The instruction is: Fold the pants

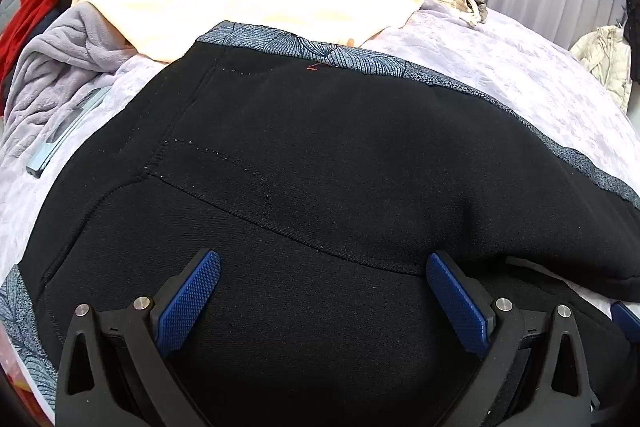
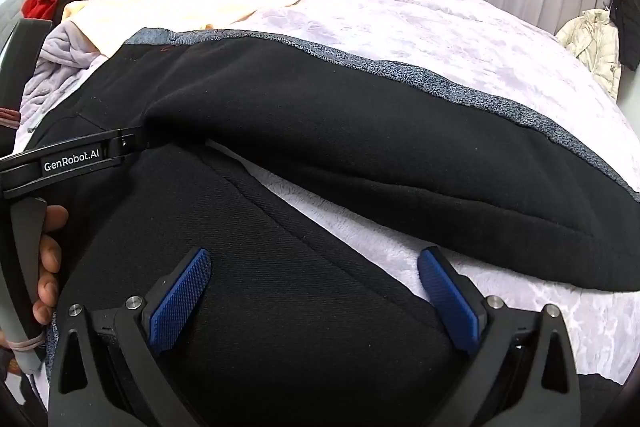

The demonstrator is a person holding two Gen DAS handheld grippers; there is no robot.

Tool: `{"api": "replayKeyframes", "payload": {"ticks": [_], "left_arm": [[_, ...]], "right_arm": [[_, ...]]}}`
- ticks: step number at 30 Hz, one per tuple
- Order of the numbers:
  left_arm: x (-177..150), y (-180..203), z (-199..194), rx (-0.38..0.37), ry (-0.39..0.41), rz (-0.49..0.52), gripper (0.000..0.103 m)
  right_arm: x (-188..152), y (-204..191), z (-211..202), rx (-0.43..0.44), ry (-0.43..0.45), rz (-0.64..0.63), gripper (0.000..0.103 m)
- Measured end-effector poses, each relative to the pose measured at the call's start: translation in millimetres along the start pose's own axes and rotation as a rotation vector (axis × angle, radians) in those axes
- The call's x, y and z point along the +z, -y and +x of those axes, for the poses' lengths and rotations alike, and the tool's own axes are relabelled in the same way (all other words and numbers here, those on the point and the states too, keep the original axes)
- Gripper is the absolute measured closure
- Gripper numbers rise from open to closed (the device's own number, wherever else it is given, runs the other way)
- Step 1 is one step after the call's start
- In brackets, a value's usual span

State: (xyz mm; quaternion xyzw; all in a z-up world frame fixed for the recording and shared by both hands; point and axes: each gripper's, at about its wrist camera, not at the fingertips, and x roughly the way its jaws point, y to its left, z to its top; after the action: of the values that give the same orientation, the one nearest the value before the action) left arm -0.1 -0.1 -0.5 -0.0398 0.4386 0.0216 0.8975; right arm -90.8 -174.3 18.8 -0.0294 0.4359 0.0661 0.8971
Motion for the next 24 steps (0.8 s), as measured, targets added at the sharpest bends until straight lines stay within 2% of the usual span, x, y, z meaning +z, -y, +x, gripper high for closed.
{"api": "replayKeyframes", "payload": {"ticks": [24], "left_arm": [[-2, 4, -1, -0.008, 0.005, -0.003, 0.000]], "right_arm": [[8, -1, -2, 0.004, -0.030, 0.001, 0.000]]}}
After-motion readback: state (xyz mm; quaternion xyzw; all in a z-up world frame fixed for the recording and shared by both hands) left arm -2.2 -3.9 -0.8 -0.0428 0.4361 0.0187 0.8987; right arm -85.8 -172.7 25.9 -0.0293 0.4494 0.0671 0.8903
